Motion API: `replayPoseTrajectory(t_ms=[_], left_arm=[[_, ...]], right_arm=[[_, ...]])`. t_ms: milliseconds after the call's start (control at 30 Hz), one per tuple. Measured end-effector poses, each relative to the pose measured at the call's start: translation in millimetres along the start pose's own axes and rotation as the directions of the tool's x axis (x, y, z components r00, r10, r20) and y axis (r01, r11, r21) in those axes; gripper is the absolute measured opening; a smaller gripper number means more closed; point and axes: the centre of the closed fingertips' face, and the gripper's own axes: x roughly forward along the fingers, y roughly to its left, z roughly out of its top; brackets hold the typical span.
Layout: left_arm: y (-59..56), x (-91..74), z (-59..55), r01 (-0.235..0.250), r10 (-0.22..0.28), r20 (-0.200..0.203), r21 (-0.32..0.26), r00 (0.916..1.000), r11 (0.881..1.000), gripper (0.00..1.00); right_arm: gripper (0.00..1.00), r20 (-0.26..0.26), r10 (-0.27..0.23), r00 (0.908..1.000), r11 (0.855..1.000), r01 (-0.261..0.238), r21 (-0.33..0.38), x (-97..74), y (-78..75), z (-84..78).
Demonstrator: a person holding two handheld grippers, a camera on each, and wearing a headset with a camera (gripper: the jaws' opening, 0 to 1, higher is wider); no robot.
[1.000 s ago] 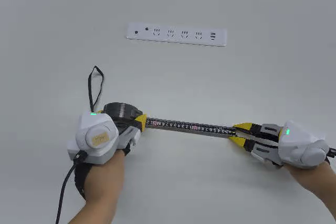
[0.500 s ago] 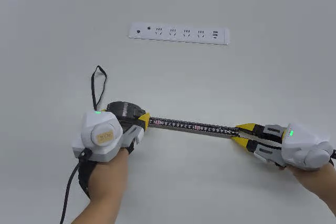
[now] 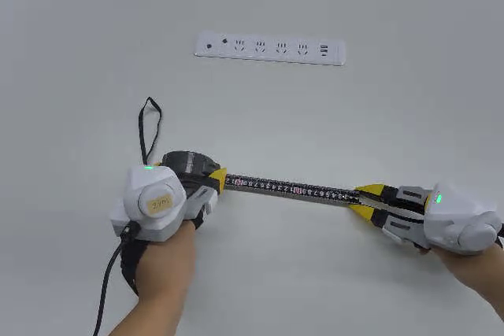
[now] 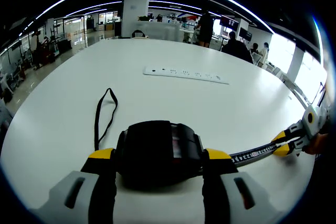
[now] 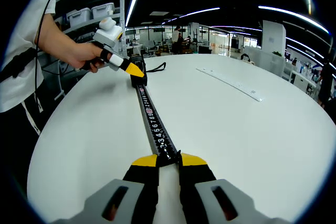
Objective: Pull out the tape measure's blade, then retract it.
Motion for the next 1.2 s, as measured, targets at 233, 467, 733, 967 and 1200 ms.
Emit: replayPoseTrajectory(t_ms=[233, 467, 733, 967, 1200], left_arm=[[0.1, -0.1, 0.1, 0.004, -0.004, 0.003, 0.002, 1.0000, 1.000, 0.64], [0.6, 0.4, -0.1, 0.004, -0.005, 0.005, 0.003, 1.0000, 1.000, 0.64], [1.0, 0.7, -0.6, 0.003, -0.003, -0.001, 0.005, 1.0000, 1.000, 0.63], [1.7, 1.1, -1.0, 0.004, -0.004, -0.003, 0.007, 1.0000, 1.000, 0.63], [1.5, 0.6, -0.7, 0.006, -0.006, -0.005, 0.010, 1.0000, 1.000, 0.63]], right_arm=[[0.12, 0.005, 0.009, 0.9999, 1.000, -0.009, 0.000, 3.8, 3.0, 2.5], [0.12, 0.008, 0.007, 0.9999, 1.000, -0.007, 0.004, 3.1, 3.2, 2.8], [0.12, 0.009, 0.006, 0.9999, 1.000, -0.006, 0.004, 3.2, 3.0, 2.5], [0.12, 0.010, 0.011, 0.9999, 1.000, -0.011, 0.008, 6.5, 3.9, 4.5], [0.12, 0.013, 0.018, 0.9998, 1.000, -0.018, 0.008, 12.1, 6.6, 8.4]])
